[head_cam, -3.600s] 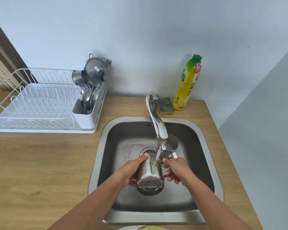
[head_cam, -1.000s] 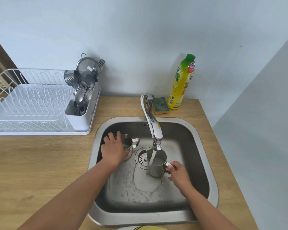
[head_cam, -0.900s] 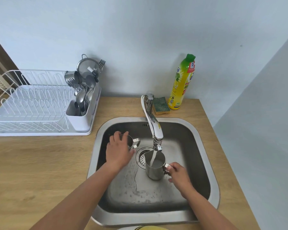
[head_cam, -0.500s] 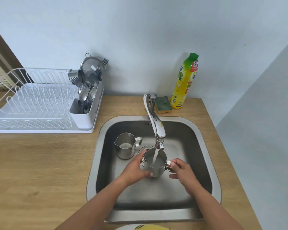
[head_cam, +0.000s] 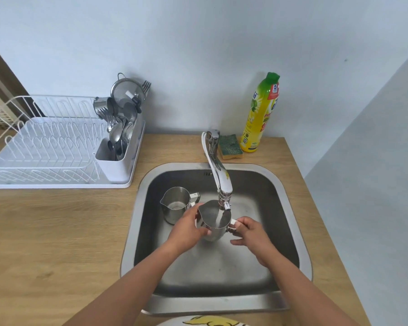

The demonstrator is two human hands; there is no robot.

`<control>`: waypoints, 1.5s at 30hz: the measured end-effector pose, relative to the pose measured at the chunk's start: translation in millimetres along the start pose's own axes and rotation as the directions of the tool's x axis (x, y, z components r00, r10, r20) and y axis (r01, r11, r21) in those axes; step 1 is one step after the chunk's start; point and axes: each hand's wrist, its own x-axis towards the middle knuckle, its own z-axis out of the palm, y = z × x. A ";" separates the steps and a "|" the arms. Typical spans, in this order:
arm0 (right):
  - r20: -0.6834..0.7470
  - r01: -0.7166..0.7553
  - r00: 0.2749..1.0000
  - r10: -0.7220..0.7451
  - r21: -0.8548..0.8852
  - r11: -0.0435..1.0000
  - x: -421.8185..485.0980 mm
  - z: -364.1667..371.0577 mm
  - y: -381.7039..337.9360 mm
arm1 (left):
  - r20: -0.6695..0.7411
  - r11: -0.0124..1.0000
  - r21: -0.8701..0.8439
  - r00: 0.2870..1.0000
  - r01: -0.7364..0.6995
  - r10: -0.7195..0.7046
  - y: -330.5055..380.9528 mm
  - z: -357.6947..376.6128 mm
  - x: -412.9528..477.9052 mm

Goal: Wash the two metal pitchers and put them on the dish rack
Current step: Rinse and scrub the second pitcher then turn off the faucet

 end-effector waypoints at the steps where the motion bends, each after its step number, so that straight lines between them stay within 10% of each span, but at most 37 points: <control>1: 0.025 -0.010 1.000 0.011 -0.024 1.000 -0.1 -0.5 -1.9 | 0.006 1.000 0.007 1.000 0.003 -0.003 -0.5 -1.4 -0.3; 45: -0.060 -0.022 0.998 0.015 -0.117 0.993 -10.4 -1.2 -14.9 | 0.088 0.995 -0.074 0.994 0.067 -0.060 3.3 -0.7 -7.9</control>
